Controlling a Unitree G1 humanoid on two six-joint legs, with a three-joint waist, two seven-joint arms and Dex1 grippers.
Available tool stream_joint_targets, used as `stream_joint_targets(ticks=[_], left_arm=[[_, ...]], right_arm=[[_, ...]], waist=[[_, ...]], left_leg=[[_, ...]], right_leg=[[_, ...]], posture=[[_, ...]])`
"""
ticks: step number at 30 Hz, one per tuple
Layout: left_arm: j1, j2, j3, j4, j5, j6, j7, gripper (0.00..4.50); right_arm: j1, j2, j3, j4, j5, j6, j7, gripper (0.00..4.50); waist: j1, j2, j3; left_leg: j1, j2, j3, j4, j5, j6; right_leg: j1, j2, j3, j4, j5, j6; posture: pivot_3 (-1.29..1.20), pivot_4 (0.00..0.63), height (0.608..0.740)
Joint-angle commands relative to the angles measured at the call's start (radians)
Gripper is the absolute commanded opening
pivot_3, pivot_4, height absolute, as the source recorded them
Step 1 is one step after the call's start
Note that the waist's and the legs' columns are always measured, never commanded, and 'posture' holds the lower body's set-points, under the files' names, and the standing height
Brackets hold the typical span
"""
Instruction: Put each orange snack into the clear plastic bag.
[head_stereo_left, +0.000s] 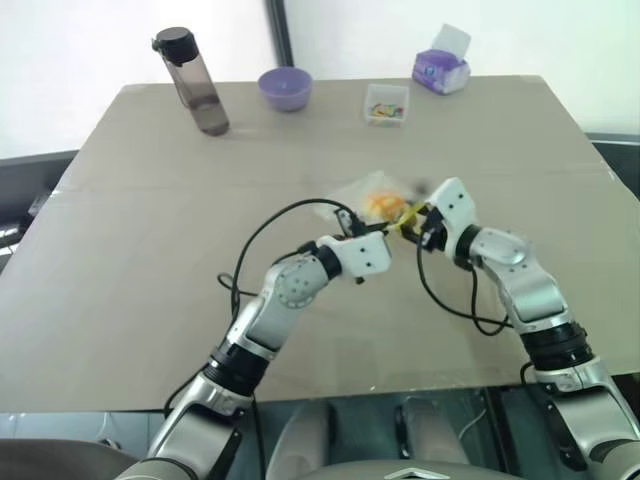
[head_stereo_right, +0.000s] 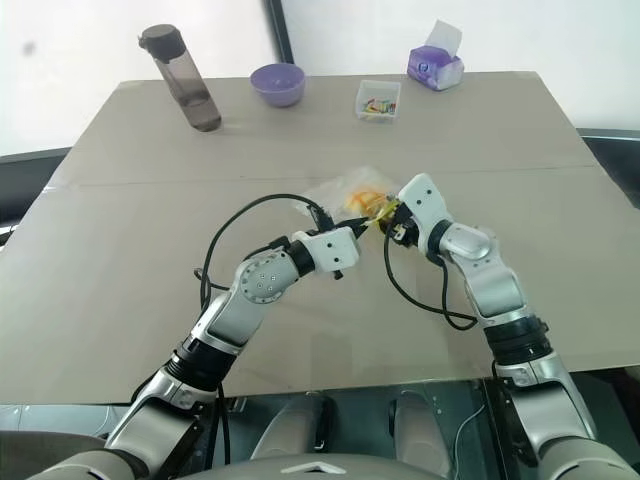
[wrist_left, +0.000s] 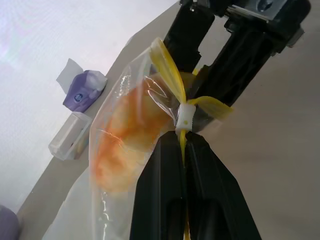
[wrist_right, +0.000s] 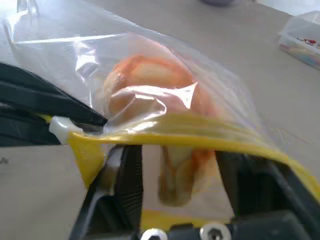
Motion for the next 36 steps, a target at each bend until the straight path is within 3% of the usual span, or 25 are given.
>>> stream_joint_targets(ticks=[1,2,12,13,16,21,31,34,36], left_arm=[[0.002,-0.004,0.011,-0.042,-0.019,-0.012,0.001,0.00],[0.004,-0.005,0.016,-0.042,-0.020,-0.007,0.004,0.00],[-0.002,-0.027,0.093,-0.029,-0.076,0.077,0.029,0.00],[-0.003,-0.026,0.094,-0.026,-0.076,0.077,0.029,0.00],[-0.003,-0.026,0.097,-0.023,-0.080,0.079,0.029,0.00],[-0.004,-0.023,0.096,-0.019,-0.089,0.082,0.025,0.00],[-0.003,-0.017,0.095,-0.027,-0.089,0.086,0.024,0.00],[0.001,-0.015,0.096,-0.033,-0.086,0.088,0.026,0.00],[0.003,-0.015,0.098,-0.036,-0.085,0.091,0.029,0.00]], right_arm=[[0.009,0.021,-0.046,-0.067,0.048,0.023,-0.009,4.08],[0.018,0.016,-0.059,-0.090,0.070,0.053,0.005,4.46],[0.219,-0.231,-0.211,-0.324,0.278,0.167,0.231,4.46],[0.244,-0.265,-0.213,-0.318,0.264,0.149,0.246,4.46],[0.220,-0.302,-0.169,-0.159,0.080,0.031,0.113,4.46],[0.099,-0.240,-0.058,0.072,-0.110,-0.154,-0.031,4.46],[-0.100,-0.079,-0.025,0.375,-0.165,-0.335,-0.124,4.46],[-0.114,-0.085,-0.020,0.423,-0.186,-0.382,-0.123,3.71],[-0.106,-0.091,-0.024,0.420,-0.186,-0.399,-0.114,2.79]], waist=[[0.000,0.000,0.000],[0.000,0.000,0.000],[0.015,0.000,0.000],[0.016,0.000,0.000],[0.016,0.000,0.000],[0.011,0.000,0.000],[0.008,0.000,0.000],[0.009,0.000,0.000],[0.008,0.000,0.000]], left_leg=[[0.000,0.000,0.000,0.000,0.000,0.000],[0.000,0.000,0.000,0.000,0.000,0.000],[-0.001,0.000,-0.001,0.000,0.000,0.001],[-0.001,0.000,-0.001,0.001,-0.001,0.001],[0.000,0.000,0.001,0.001,-0.001,0.001],[0.001,0.001,0.002,0.003,0.000,0.001],[-0.001,0.000,0.001,0.002,0.002,-0.004],[-0.001,0.000,0.001,0.002,0.002,-0.004],[-0.001,0.000,0.001,0.002,0.002,-0.004]], right_leg=[[0.000,0.000,0.000,0.000,0.000,0.000],[0.000,0.000,0.000,0.000,0.000,0.000],[0.000,0.000,-0.001,0.000,0.000,0.000],[0.000,0.000,0.000,0.000,0.000,0.000],[0.001,0.000,0.000,0.000,0.000,0.000],[0.001,0.001,0.001,0.002,0.001,0.001],[0.000,0.000,0.001,0.000,0.001,0.001],[0.000,0.000,0.000,0.000,0.001,0.001],[0.000,0.000,0.001,0.000,0.001,0.001]], posture=[[0.00,0.150,0.740],[0.00,0.150,0.740],[0.00,0.150,0.740],[0.00,0.150,0.740],[0.00,0.150,0.740],[0.00,0.150,0.740],[0.00,0.150,0.740],[0.00,0.150,0.740],[0.00,0.150,0.740]])
